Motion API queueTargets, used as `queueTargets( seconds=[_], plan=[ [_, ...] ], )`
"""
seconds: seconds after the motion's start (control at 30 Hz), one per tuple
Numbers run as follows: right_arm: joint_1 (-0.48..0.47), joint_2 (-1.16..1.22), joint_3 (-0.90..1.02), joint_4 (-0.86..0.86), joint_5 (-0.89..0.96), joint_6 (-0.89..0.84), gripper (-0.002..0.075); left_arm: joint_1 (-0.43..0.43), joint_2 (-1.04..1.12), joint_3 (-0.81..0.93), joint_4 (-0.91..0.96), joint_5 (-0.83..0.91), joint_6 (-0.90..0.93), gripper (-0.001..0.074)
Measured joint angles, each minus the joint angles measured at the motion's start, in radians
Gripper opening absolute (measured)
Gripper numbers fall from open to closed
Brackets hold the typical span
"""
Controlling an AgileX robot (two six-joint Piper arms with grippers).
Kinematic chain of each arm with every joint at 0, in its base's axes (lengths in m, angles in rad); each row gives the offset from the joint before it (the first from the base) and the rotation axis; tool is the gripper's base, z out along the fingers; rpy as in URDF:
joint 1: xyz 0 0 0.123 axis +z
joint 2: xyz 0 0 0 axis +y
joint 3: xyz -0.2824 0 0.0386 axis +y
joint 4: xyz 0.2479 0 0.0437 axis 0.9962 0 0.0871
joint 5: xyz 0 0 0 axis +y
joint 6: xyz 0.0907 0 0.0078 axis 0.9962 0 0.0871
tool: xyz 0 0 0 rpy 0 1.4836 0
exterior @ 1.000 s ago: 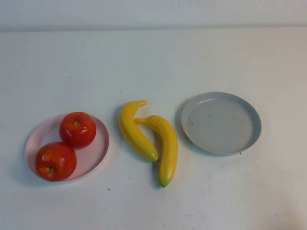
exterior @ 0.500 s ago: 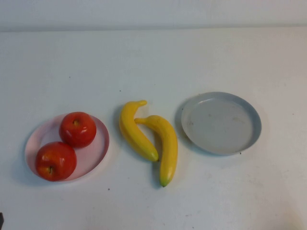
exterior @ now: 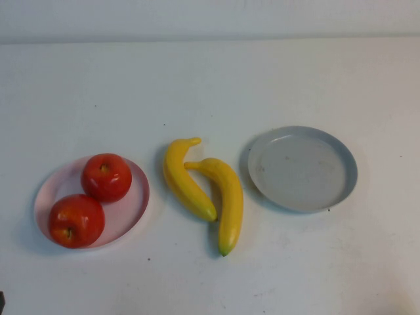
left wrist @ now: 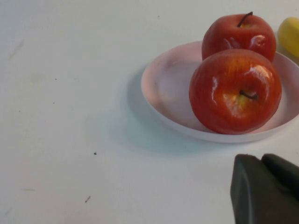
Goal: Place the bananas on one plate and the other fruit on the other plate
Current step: Put another type of fruit in the right plate
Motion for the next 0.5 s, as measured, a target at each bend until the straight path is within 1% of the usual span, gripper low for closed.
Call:
queueTargets(
  seconds=[0.5],
  plan=[
    [0.0,0.0,0.0,-0.004,-0.018,0.0,-0.0017,0.0,0.0,0.0,0.0,0.0,0.0,0.0004]
  ],
)
